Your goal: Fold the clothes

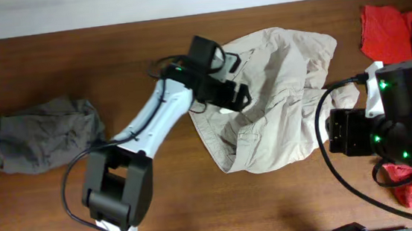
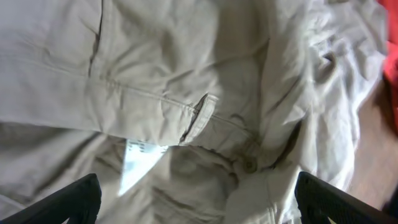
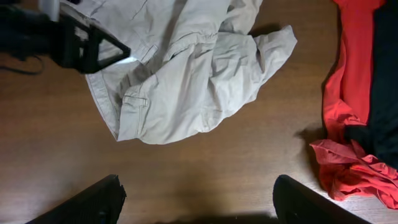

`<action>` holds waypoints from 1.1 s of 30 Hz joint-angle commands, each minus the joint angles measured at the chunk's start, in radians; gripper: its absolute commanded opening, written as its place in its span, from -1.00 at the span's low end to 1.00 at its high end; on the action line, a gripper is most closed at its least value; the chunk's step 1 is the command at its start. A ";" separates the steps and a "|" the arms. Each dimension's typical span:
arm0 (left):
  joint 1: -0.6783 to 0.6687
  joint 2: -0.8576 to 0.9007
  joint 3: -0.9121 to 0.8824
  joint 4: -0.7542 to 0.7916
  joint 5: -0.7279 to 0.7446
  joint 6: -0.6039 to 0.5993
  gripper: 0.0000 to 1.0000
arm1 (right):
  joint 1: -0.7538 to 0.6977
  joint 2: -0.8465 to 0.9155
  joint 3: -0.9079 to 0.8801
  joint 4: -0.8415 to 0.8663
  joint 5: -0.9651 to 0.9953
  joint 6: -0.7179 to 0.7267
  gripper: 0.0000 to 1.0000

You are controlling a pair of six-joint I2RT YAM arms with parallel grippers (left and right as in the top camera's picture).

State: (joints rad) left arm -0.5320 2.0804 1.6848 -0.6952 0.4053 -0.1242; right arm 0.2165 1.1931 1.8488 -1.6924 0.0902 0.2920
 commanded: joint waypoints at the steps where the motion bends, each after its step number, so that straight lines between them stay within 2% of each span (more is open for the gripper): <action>1: 0.011 0.060 0.001 -0.024 -0.142 -0.240 0.99 | -0.002 -0.002 0.000 -0.006 0.024 0.005 0.63; 4: 0.012 0.098 0.001 0.013 -0.129 -0.334 0.98 | -0.002 -0.002 0.000 -0.006 0.026 0.005 0.63; 11: 0.011 0.168 0.001 0.196 -0.080 -0.335 0.98 | -0.002 -0.002 0.000 -0.006 0.027 0.005 0.63; 12: 0.011 0.178 0.001 0.217 -0.079 -0.335 0.89 | -0.002 -0.002 0.000 -0.006 0.027 0.005 0.63; 13: 0.011 0.184 0.001 0.234 -0.080 -0.335 0.66 | -0.002 -0.002 0.000 -0.006 0.027 0.005 0.63; 17: 0.011 0.210 0.001 0.283 -0.088 -0.335 -0.58 | -0.002 -0.002 0.000 -0.005 0.027 0.005 0.61; 18: 0.012 0.211 0.001 0.292 -0.087 -0.334 -0.81 | -0.002 -0.002 0.000 -0.005 0.027 0.005 0.61; 19: 0.013 0.210 0.001 0.301 -0.086 -0.331 -0.90 | -0.002 -0.002 0.000 -0.006 0.027 0.005 0.61; 21: 0.016 0.201 0.013 0.306 -0.056 -0.299 -0.99 | -0.002 -0.002 0.000 -0.006 0.027 0.004 0.61; 23: 0.021 0.180 0.048 0.274 0.004 -0.233 -0.99 | -0.002 -0.006 0.000 -0.006 0.028 0.001 0.61; 26: 0.034 0.137 0.126 0.138 0.003 -0.217 -0.99 | -0.002 -0.016 0.000 -0.006 0.044 0.001 0.61; 31: 0.071 0.047 0.293 -0.126 -0.005 -0.081 -0.99 | -0.002 -0.030 0.000 -0.006 0.057 0.002 0.61; 33: 0.082 0.013 0.340 -0.243 -0.072 -0.060 -0.99 | -0.002 -0.031 0.000 -0.006 0.058 0.001 0.62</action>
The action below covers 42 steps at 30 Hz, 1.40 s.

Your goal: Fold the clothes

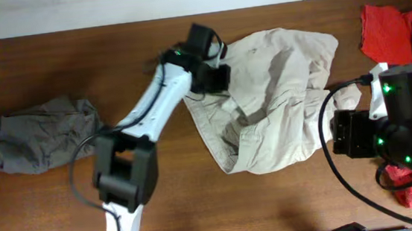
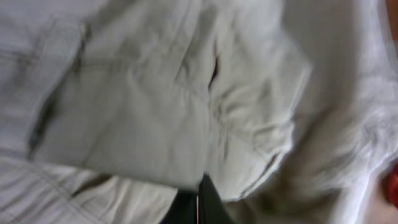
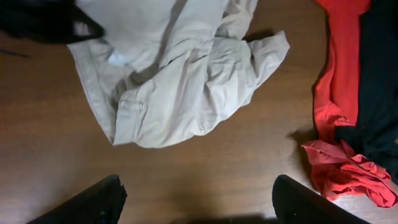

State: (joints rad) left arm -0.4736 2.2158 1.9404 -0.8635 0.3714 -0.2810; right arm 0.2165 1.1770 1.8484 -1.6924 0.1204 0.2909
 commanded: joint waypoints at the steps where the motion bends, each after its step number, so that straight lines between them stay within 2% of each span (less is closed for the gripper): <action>1: 0.029 -0.140 0.102 -0.136 -0.109 0.097 -0.99 | -0.002 -0.015 0.000 -0.006 0.027 0.003 0.62; 5: 0.058 -0.177 0.110 -0.284 -0.355 0.097 -0.99 | -0.002 -0.015 0.000 -0.006 0.027 0.003 0.62; 9: 0.110 -0.175 0.108 -0.345 -0.462 0.097 -0.99 | -0.002 -0.015 0.000 -0.006 0.027 0.003 0.62; 12: 0.157 -0.170 0.106 -0.366 -0.473 0.097 -0.93 | -0.002 -0.015 0.000 -0.006 0.027 0.003 0.62; 13: 0.173 -0.166 0.106 -0.376 -0.474 0.097 -0.85 | -0.002 -0.015 0.000 -0.006 0.027 0.003 0.62; 15: 0.196 -0.154 0.106 -0.394 -0.479 0.100 -0.35 | -0.002 -0.015 0.000 -0.006 0.027 0.003 0.62; 17: 0.222 -0.142 0.106 -0.410 -0.533 0.100 -0.22 | -0.002 -0.015 0.000 -0.006 0.027 0.003 0.63; 18: 0.235 -0.137 0.106 -0.414 -0.554 0.100 0.10 | -0.002 -0.015 0.000 -0.006 0.027 0.003 0.63; 19: 0.249 -0.133 0.106 -0.417 -0.557 0.100 0.22 | -0.002 -0.015 0.000 -0.006 0.027 0.003 0.64; 21: 0.285 -0.128 0.106 -0.421 -0.500 0.100 0.24 | -0.002 -0.015 0.000 -0.006 0.027 0.003 0.69; 25: 0.325 -0.122 0.106 -0.432 -0.218 0.115 0.27 | -0.002 0.001 0.000 -0.006 0.026 0.003 0.88; 27: 0.323 -0.111 0.106 -0.431 -0.142 0.158 0.44 | -0.002 0.026 0.000 -0.006 0.019 0.003 0.93; 31: 0.298 -0.078 0.104 -0.431 -0.131 0.177 0.55 | -0.001 0.084 -0.016 -0.005 0.000 0.002 0.93; 35: 0.271 -0.017 0.103 -0.393 -0.143 0.208 0.56 | 0.000 0.142 -0.105 0.010 -0.015 -0.010 0.90; 38: 0.264 0.035 0.103 -0.330 -0.226 0.207 0.54 | 0.029 0.161 -0.235 0.086 -0.099 -0.057 0.88; 42: 0.272 0.093 0.103 -0.269 -0.237 0.207 0.45 | 0.148 0.164 -0.459 0.266 -0.171 -0.077 0.88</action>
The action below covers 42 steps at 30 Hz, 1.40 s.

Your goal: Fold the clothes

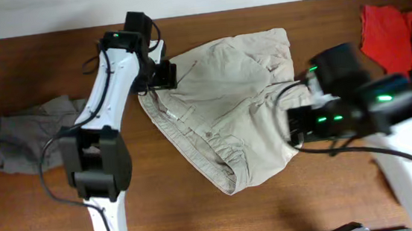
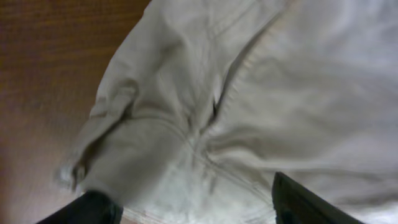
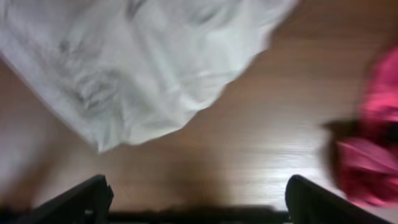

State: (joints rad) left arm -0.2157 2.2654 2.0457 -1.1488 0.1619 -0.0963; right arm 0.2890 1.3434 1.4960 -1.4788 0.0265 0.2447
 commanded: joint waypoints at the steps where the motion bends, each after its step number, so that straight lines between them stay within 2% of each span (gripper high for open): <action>1: 0.018 0.051 -0.002 0.022 -0.028 0.023 0.41 | 0.110 0.002 -0.152 0.095 -0.075 -0.031 0.88; 8: 0.019 0.063 -0.002 0.019 -0.028 0.023 0.37 | 0.331 0.089 -0.342 0.328 -0.057 -0.019 0.87; 14: 0.019 0.063 -0.002 0.004 -0.027 0.023 0.36 | 0.439 0.245 -0.364 0.373 -0.013 0.020 0.78; 21: 0.019 0.063 -0.002 0.005 -0.027 0.023 0.37 | 0.510 0.396 -0.364 0.395 0.136 0.189 0.76; 25: 0.019 0.063 -0.002 0.005 -0.027 0.023 0.36 | 0.511 0.431 -0.364 0.398 0.164 0.268 0.46; 27: 0.019 0.063 -0.002 0.005 -0.028 0.023 0.36 | 0.512 0.430 -0.364 0.399 0.197 0.306 0.21; 29: 0.019 0.063 -0.002 0.005 -0.028 0.023 0.29 | 0.511 0.426 -0.363 0.397 0.233 0.335 -0.15; 32: 0.019 0.063 -0.002 0.005 -0.028 0.023 0.22 | 0.509 0.423 -0.362 0.384 0.259 0.348 -0.33; 34: 0.019 0.063 -0.002 0.005 -0.028 0.023 0.22 | 0.512 0.412 -0.362 0.383 0.243 0.341 -0.32; 36: 0.019 0.063 -0.002 0.005 -0.027 0.023 0.25 | 0.521 0.393 -0.362 0.388 0.211 0.312 -0.04; 38: 0.019 0.063 -0.002 0.003 -0.027 0.023 0.27 | 0.535 0.367 -0.362 0.415 0.161 0.252 0.39; 40: 0.019 0.063 -0.002 0.002 -0.027 0.023 0.29 | 0.547 0.348 -0.362 0.457 0.080 0.185 0.58; 42: 0.019 0.063 -0.002 0.001 -0.027 0.023 0.30 | 0.554 0.343 -0.362 0.494 0.016 0.152 0.67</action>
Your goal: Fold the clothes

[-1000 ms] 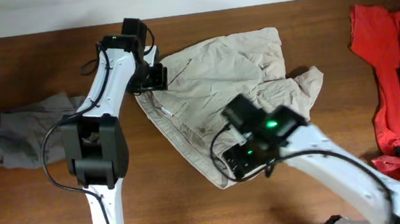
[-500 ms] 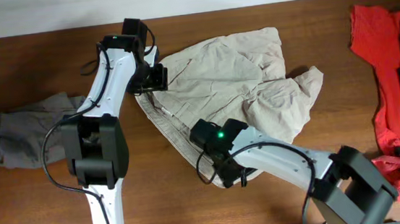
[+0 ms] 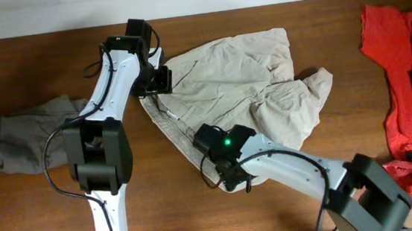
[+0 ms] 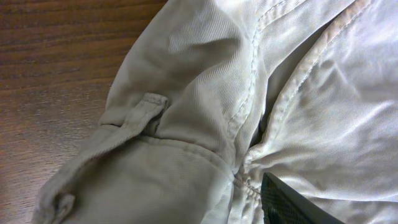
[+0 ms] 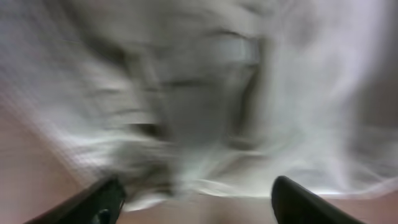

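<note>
Beige shorts (image 3: 226,91) lie spread and rumpled in the middle of the table. My left gripper (image 3: 156,82) sits low on their upper-left waistband corner. In the left wrist view the cloth (image 4: 186,93) and a belt loop (image 4: 146,102) fill the frame. Only one of the fingers (image 4: 286,205) shows, far off centre, and cloth covers the other. My right gripper (image 3: 230,179) hangs at the shorts' lower edge. In the blurred right wrist view it (image 5: 199,202) stands open over the beige cloth (image 5: 186,93).
A grey garment (image 3: 21,135) lies crumpled at the far left. Red clothes (image 3: 390,36) with a black piece lie along the right edge. Bare brown table (image 3: 50,211) runs along the front.
My right gripper has moved from the shorts' right side to their lower edge near the table's middle. The shorts' right leg now bulges out to the right. The left gripper sits closer on the waistband corner.
First my left gripper was open over the crumpled shorts, and the right arm waited at the right. Then the left was shut on the cloth. Later the shorts lay further left and flatter with the left fingers apart. Now both grippers are at the shorts' edges.
</note>
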`<action>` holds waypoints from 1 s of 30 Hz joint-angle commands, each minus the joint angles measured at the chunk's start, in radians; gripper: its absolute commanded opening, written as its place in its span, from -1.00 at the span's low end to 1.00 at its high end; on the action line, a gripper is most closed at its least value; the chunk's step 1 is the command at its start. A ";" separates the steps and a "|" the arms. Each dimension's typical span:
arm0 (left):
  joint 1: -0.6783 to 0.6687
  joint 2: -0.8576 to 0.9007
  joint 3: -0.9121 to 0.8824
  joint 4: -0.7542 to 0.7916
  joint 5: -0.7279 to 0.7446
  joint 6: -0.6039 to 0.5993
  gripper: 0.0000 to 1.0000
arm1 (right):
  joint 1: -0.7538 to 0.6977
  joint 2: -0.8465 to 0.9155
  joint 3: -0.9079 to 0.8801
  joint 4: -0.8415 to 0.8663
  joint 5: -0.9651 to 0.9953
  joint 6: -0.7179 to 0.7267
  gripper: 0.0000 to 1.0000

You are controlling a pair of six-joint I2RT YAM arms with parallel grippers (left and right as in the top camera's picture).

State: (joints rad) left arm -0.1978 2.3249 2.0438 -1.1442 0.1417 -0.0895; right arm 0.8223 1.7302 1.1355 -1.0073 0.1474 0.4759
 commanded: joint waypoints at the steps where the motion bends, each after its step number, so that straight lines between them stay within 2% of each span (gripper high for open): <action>1: 0.002 0.003 0.000 -0.003 -0.007 0.016 0.30 | 0.021 -0.043 -0.002 0.035 -0.115 -0.078 0.67; 5: 0.002 0.003 0.000 -0.003 -0.007 0.016 0.30 | 0.018 -0.019 -0.003 0.048 -0.110 -0.074 0.64; 10: 0.002 0.003 0.001 0.000 -0.007 0.016 0.30 | -0.018 0.017 -0.008 0.001 -0.014 0.021 0.46; 12: 0.003 0.003 0.004 0.000 -0.007 0.016 0.30 | -0.035 0.024 -0.024 -0.005 0.009 0.042 0.23; 14: 0.004 0.003 0.007 0.000 -0.007 0.016 0.31 | -0.051 0.028 -0.042 0.006 0.023 0.042 -0.09; 15: 0.004 0.003 0.011 0.000 -0.007 0.016 0.31 | -0.055 0.028 -0.048 0.010 0.024 0.041 -0.27; 17: 0.005 0.003 0.018 0.000 -0.007 0.016 0.31 | -0.058 0.027 -0.049 0.007 0.030 0.042 -0.79; 18: 0.005 0.003 0.024 -0.001 -0.007 0.016 0.31 | -0.057 0.020 -0.048 0.002 0.041 0.043 -0.92; 21: 0.005 0.003 0.054 -0.018 -0.006 0.016 0.23 | -0.057 -0.033 -0.041 -0.065 0.142 0.117 -0.92; 23: 0.004 0.003 0.091 -0.037 -0.003 0.016 -0.07 | -0.057 -0.087 -0.026 -0.137 0.240 0.186 -0.92; 25: 0.004 0.003 0.153 -0.061 -0.003 0.016 -0.77 | -0.058 -0.162 0.002 -0.240 0.371 0.280 -0.92; 26: 0.004 0.003 0.185 -0.071 0.001 0.016 -0.96 | -0.061 -0.198 0.016 -0.282 0.417 0.308 -0.92; 30: 0.004 0.003 0.345 -0.084 0.085 0.016 -0.99 | -0.119 -0.349 0.073 -0.377 0.491 0.330 -0.92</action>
State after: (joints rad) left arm -0.2108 2.3325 2.2654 -1.2461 0.1944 -0.0856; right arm 0.7536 1.4918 1.1652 -1.3315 0.4694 0.7216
